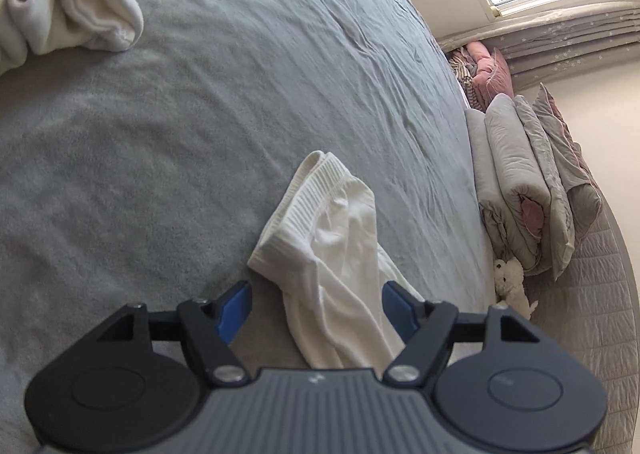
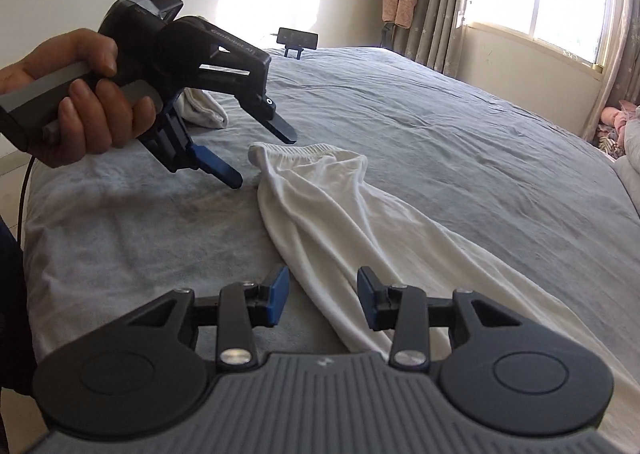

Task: Fold clothes
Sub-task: 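Open both grippers and release the ribbed cuff onto the bed, then grasp the ribbed cuff of the white garment with the left gripper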

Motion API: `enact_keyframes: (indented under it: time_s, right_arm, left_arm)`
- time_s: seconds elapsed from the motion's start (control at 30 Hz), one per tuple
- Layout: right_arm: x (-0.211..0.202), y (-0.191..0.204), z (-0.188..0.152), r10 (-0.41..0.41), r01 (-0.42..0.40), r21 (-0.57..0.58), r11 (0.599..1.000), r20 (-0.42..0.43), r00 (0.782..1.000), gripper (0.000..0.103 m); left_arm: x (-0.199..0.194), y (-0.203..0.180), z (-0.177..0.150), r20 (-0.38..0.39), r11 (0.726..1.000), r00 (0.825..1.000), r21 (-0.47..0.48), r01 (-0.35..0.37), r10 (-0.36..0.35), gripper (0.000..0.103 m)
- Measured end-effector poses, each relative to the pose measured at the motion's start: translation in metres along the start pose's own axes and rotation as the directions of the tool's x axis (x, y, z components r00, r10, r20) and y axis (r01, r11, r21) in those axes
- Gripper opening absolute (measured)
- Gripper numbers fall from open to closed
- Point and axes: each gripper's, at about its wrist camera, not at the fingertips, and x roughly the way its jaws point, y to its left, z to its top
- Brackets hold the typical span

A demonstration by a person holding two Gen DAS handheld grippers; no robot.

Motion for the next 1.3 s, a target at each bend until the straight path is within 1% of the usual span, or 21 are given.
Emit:
enact_keyframes:
  time_s: [0.03, 0.1, 0.13, 0.2, 0.27, 0.3, 0.33, 0.37, 0.43, 0.5, 0.57, 0.7, 0.77, 0.83, 0.9, 0.93, 0.97, 1.03, 1.17, 1.23, 1.3]
  right_arm:
    - [0.001, 0.002, 0.000, 0.008, -0.008, 0.005, 1.000, -0.003, 1.000, 0.040]
    - [-0.001, 0.003, 0.001, 0.013, -0.013, 0.009, 1.000, 0.001, 1.000, 0.040]
    - [-0.005, 0.004, 0.001, 0.014, -0.014, 0.003, 1.000, 0.004, 1.000, 0.040]
    - [-0.010, 0.004, 0.002, 0.011, -0.011, -0.005, 1.000, 0.007, 1.000, 0.040]
    - [-0.013, 0.000, 0.000, -0.007, 0.007, 0.002, 1.000, 0.002, 1.000, 0.040]
    - [-0.013, -0.003, -0.001, -0.015, 0.015, 0.014, 1.000, -0.002, 1.000, 0.040]
    - [-0.014, -0.006, -0.002, -0.021, 0.021, 0.027, 0.999, -0.008, 1.000, 0.040]
    - [-0.014, -0.009, -0.003, -0.026, 0.027, 0.035, 0.999, -0.012, 1.000, 0.040]
    - [-0.015, -0.014, -0.005, -0.037, 0.038, 0.039, 0.999, -0.015, 0.999, 0.040]
    - [-0.018, -0.018, -0.007, -0.048, 0.049, 0.037, 0.998, -0.018, 0.999, 0.040]
    - [-0.020, -0.023, -0.008, -0.058, 0.059, 0.039, 0.998, -0.024, 0.998, 0.040]
    - [-0.027, -0.041, -0.009, -0.078, 0.080, 0.070, 0.994, -0.028, 0.997, 0.040]
    - [-0.031, -0.052, -0.008, -0.088, 0.091, 0.100, 0.991, -0.028, 0.996, 0.040]
    - [-0.033, -0.062, -0.007, -0.099, 0.103, 0.134, 0.986, -0.032, 0.995, 0.040]
    - [-0.035, -0.073, -0.004, -0.112, 0.116, 0.164, 0.980, -0.032, 0.993, 0.041]
    - [-0.036, -0.078, -0.003, -0.114, 0.118, 0.176, 0.977, -0.031, 0.993, 0.044]
    - [-0.037, -0.085, -0.002, -0.115, 0.119, 0.190, 0.975, -0.030, 0.993, 0.044]
    - [-0.038, -0.099, 0.003, -0.119, 0.122, 0.208, 0.970, -0.029, 0.993, 0.044]
    - [-0.031, -0.136, 0.013, -0.115, 0.118, 0.255, 0.960, -0.025, 0.993, 0.045]
    - [-0.019, -0.156, 0.018, -0.088, 0.097, 0.294, 0.951, -0.044, 0.995, 0.045]
    - [0.003, -0.169, 0.024, -0.037, 0.058, 0.304, 0.951, -0.074, 0.997, 0.045]
  left_arm:
    - [0.004, 0.002, 0.000, 0.002, 1.000, 1.000, -0.018, -0.009, 0.009, 0.073]
    - [0.009, 0.002, 0.002, 0.016, 0.999, 1.000, -0.039, 0.002, -0.001, 0.077]
    - [0.011, 0.000, 0.002, 0.025, 1.000, 1.000, -0.029, -0.003, 0.003, 0.080]
    - [0.014, -0.004, 0.002, 0.042, 1.000, 0.999, -0.008, -0.013, 0.013, 0.080]
    - [0.016, -0.012, -0.001, 0.071, 0.998, 0.996, 0.039, -0.054, 0.052, 0.079]
    - [0.017, -0.016, -0.003, 0.092, 0.995, 0.993, 0.065, -0.082, 0.075, 0.073]
    - [0.018, -0.020, -0.004, 0.113, 0.990, 0.989, 0.089, -0.111, 0.100, 0.046]
    - [0.018, -0.021, -0.004, 0.134, 0.983, 0.981, 0.101, -0.153, 0.139, 0.029]
    - [0.016, -0.016, 0.000, 0.145, 0.986, 0.979, 0.061, -0.156, 0.146, 0.022]
    - [0.011, -0.015, 0.002, 0.158, 0.988, 0.977, 0.034, -0.152, 0.145, 0.019]
    - [0.002, -0.021, -0.003, 0.179, 0.986, 0.973, 0.051, -0.160, 0.149, 0.015]
    - [-0.013, -0.026, -0.011, 0.231, 0.981, 0.959, 0.067, -0.184, 0.164, 0.015]
    - [-0.009, -0.022, -0.010, 0.213, 0.979, 0.959, 0.045, -0.201, 0.187, 0.015]
    - [-0.001, -0.018, -0.008, 0.160, 0.976, 0.965, 0.039, -0.215, 0.207, 0.019]
    - [0.006, -0.018, -0.005, 0.114, 0.975, 0.971, 0.049, -0.218, 0.211, 0.026]
    - [0.004, -0.018, -0.002, 0.100, 0.980, 0.977, 0.045, -0.196, 0.191, 0.038]
    - [0.001, -0.017, 0.002, 0.090, 0.983, 0.981, 0.042, -0.177, 0.173, 0.052]
    - [-0.006, -0.020, 0.004, 0.133, 0.980, 0.975, 0.057, -0.188, 0.180, 0.058]
    - [-0.021, -0.026, 0.008, 0.220, 0.973, 0.957, 0.085, -0.213, 0.190, 0.059]
    - [-0.028, -0.029, 0.011, 0.263, 0.969, 0.945, 0.098, -0.226, 0.194, 0.059]
    - [-0.035, -0.032, 0.013, 0.303, 0.964, 0.933, 0.113, -0.239, 0.196, 0.059]
